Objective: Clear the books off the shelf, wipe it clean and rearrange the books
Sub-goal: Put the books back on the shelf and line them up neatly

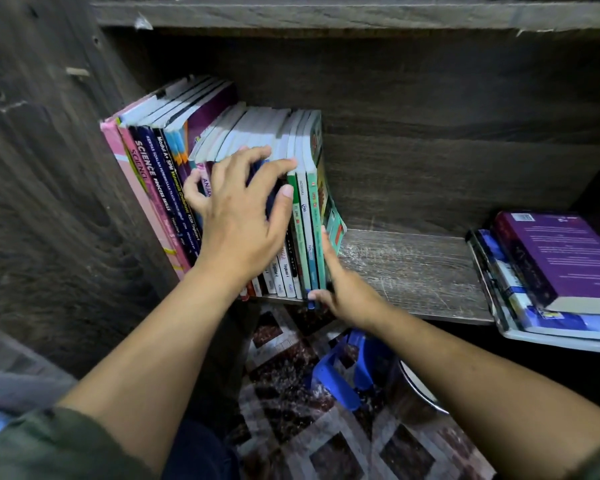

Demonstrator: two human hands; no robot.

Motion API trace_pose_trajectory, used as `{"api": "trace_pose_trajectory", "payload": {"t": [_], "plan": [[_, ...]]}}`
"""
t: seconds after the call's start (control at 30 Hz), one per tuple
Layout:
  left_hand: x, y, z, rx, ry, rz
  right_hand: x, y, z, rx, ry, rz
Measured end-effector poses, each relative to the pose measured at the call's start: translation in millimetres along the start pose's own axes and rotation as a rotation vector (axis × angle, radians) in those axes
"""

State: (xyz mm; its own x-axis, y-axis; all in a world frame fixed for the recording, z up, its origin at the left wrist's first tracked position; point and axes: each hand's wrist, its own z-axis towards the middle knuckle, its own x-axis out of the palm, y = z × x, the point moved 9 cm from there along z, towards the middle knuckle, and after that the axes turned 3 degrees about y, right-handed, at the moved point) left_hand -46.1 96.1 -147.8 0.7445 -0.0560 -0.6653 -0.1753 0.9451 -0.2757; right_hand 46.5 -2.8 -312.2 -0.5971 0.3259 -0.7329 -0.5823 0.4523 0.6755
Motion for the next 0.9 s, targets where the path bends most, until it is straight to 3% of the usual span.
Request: {"api": "trace_pose_trajectory", "payload": {"t": [0.17, 0.4, 0.67, 0.9], "plan": [[-5.1, -12.9, -3.9, 0.052, -0.062, -0.052, -5.6, 0.1, -5.5, -0.018, 0.012, -0.051], [6.1, -7.9, -8.0, 0.0, -0.02, 0.15, -19.3, -2.5, 1.9, 0.031, 0.061, -0.036], [-1.0, -18.7, -7.4, 0.083, 0.069, 0.222, -62.1, 20.2, 1.7, -0.052, -0.16, -0.017], [-2.6, -38.2, -6.7, 0.128, 0.08, 0.233, -67.8, 40.9, -0.9, -0.129, -0.177, 0.012]]}}
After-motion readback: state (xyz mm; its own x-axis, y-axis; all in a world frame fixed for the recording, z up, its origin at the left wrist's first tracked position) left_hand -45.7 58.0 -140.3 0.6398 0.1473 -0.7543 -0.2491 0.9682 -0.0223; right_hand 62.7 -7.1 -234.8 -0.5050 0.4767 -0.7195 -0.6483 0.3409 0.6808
